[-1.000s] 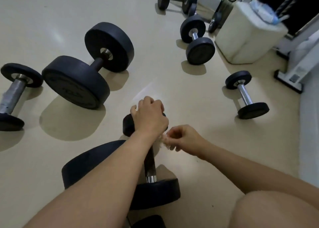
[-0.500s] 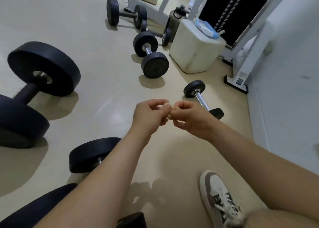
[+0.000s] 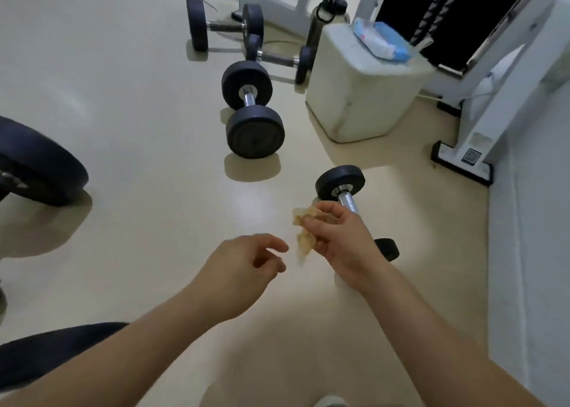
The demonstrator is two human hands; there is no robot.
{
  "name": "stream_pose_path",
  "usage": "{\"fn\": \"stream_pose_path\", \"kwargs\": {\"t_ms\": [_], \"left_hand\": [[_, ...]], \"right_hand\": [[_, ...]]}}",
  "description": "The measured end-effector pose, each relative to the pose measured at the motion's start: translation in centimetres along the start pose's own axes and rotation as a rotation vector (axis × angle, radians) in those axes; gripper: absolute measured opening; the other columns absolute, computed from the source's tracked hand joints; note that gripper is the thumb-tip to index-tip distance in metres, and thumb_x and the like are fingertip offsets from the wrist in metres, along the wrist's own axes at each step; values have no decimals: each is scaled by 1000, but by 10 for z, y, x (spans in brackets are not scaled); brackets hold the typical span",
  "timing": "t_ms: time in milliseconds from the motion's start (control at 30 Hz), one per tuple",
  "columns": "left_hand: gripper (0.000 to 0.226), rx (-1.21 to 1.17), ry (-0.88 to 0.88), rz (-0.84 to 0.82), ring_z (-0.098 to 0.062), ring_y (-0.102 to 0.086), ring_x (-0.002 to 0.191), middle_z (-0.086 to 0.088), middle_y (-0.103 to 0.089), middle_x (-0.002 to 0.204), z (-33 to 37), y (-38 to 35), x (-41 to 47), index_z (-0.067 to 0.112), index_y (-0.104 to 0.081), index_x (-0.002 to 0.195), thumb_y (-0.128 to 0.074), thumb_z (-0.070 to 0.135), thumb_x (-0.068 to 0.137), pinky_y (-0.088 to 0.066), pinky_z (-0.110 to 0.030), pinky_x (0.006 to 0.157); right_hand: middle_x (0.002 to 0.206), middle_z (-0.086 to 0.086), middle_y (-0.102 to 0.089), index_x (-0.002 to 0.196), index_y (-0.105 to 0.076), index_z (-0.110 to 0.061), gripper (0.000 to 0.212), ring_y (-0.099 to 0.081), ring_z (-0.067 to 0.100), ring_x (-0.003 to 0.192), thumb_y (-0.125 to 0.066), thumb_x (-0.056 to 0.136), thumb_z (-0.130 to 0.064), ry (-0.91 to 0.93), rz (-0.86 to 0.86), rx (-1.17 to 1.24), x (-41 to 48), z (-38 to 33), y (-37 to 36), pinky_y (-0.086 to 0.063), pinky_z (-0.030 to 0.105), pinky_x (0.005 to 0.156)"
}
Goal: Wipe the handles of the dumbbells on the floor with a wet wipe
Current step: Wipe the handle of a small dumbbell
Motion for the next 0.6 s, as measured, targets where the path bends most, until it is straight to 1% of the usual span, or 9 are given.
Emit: {"fn": "stream_pose_path", "kwargs": {"t_ms": [67,133,167,233,300,400,500,533,600], "left_hand": [[25,219,-51,-64,3,-59,96,23,-66,103,15,-26,21,38,-60,115,-48,29,95,-46,-18,84],[30,350,-105,-80,-1,-53,109,21,-59,119,27,-55,46,38,-55,124,-46,33,96,-41,-19,91],[32,362,-123,-70,-3,-50,114,19,-56,126,32,-70,58,37,-52,128,-46,33,96,-39,-20,94],[38,347,-162,-47,-6,-45,120,18,-51,131,44,-104,80,37,-47,132,-49,34,94,-38,-22,97],[51,331,-186,-55,-9,-42,122,17,-47,131,53,-141,96,39,-39,136,-56,37,88,-41,-27,96],[74,306,-147,-55,-8,-35,126,18,-37,137,52,-182,109,42,-17,145,-60,37,84,-42,-27,97],[66,288,-137,45,-4,-42,117,18,-45,130,46,-186,115,48,-18,141,-51,23,90,-44,-23,90],[64,298,-144,56,-4,-44,114,19,-47,127,43,-185,116,49,-19,139,-49,20,90,-44,-23,87],[64,301,-146,49,-3,-48,109,21,-49,124,34,-182,116,50,-20,134,-50,17,88,-45,-22,84]], "right_hand": [[96,3,-72,104,-63,-13,18,-70,12,74,-67,87,-11,107,192,-256,11,-25,50,-55,26,67],[86,-7,-68,95,-68,-21,9,-66,2,68,-67,87,-17,199,353,-500,20,-46,96,-56,24,64],[83,-9,-67,90,-68,-22,10,-64,0,67,-64,88,-13,228,392,-575,25,-51,115,-56,24,64],[83,-10,-67,83,-67,-24,23,-65,7,72,-57,87,-4,221,430,-696,37,-48,148,-57,30,72],[82,-9,-68,76,-65,-25,31,-67,16,76,-53,83,2,158,439,-705,48,-33,173,-57,35,77],[77,-7,-71,72,-69,-21,28,-69,18,77,-57,79,3,75,459,-570,59,-11,197,-56,30,74],[82,-9,-73,80,-74,-21,18,-68,3,79,-64,82,-7,22,350,-500,64,-3,193,-51,16,69],[86,-10,-74,83,-75,-23,18,-68,0,81,-64,84,-8,17,293,-479,66,-2,189,-50,14,73],[92,-9,-74,88,-76,-26,24,-69,3,87,-61,86,-7,24,218,-446,74,-6,181,-51,21,84]]}}
Point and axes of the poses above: each hand's wrist, its own x-axis towards the middle knuckle, its own y-axis out of the back of the hand, z = x × y, the point moved 10 cm from there along x, towards the middle knuckle
